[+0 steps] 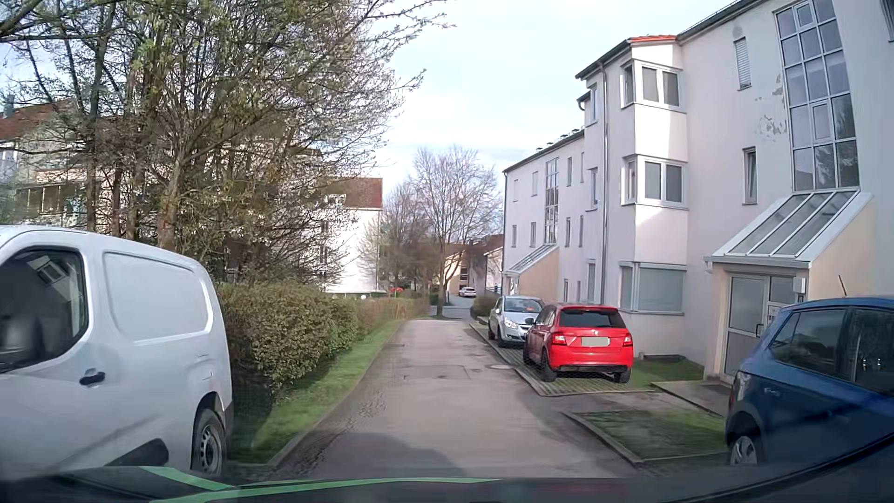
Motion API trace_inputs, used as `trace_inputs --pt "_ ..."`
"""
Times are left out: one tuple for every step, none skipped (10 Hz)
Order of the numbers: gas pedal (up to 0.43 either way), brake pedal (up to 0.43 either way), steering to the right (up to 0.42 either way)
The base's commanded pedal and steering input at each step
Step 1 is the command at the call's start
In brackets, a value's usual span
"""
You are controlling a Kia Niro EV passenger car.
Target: Follow the waypoints while adhering to traffic rules and regulations
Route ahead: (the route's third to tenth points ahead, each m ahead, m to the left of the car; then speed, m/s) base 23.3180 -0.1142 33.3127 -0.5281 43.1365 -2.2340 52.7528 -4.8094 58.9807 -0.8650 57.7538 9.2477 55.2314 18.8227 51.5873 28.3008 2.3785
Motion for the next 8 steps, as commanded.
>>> trace_inputs --pt "0.000 0.030 -0.014" --pt "0.000 0.043 -0.014" --pt "0.000 0.067 -0.014" --pt "0.000 0.073 -0.014" --pt "0.000 0.079 -0.013" --pt "0.000 0.085 -0.013" --pt "0.000 0.085 -0.013" --pt "0.000 0.091 -0.013"
